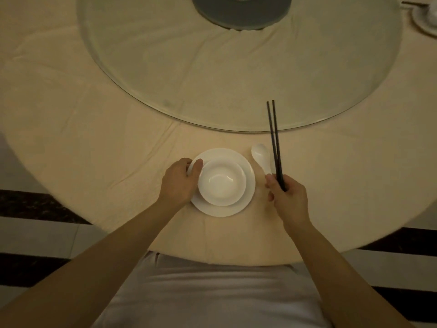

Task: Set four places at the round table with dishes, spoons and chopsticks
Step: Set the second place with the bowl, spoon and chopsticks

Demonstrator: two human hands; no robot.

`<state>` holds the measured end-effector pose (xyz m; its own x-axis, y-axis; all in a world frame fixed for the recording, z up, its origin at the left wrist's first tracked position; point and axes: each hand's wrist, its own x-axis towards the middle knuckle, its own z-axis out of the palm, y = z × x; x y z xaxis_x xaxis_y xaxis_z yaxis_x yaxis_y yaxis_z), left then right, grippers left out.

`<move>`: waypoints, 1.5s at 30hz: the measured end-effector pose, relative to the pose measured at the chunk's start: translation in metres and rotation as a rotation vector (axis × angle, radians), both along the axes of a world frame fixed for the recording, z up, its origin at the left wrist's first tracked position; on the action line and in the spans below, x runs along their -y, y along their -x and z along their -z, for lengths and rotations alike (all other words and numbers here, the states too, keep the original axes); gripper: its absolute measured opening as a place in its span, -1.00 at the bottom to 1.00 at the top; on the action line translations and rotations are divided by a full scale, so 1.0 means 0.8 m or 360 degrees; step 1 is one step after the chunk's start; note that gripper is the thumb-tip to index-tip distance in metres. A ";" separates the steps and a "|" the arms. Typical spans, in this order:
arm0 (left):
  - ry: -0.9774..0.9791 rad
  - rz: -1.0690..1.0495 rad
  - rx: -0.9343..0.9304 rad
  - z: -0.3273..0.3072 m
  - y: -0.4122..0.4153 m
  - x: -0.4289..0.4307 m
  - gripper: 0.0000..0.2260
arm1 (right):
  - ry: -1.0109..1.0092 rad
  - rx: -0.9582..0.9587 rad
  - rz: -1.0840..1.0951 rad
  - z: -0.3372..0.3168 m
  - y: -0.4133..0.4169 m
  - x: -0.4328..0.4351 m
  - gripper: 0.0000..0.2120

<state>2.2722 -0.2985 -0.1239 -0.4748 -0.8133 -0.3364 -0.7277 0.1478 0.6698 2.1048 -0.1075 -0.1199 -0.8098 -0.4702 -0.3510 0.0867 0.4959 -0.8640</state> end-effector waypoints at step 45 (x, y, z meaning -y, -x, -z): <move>-0.0264 -0.0245 -0.0305 -0.015 -0.031 -0.014 -0.78 | -0.0122 0.0871 -0.0499 -0.025 0.035 0.025 -0.56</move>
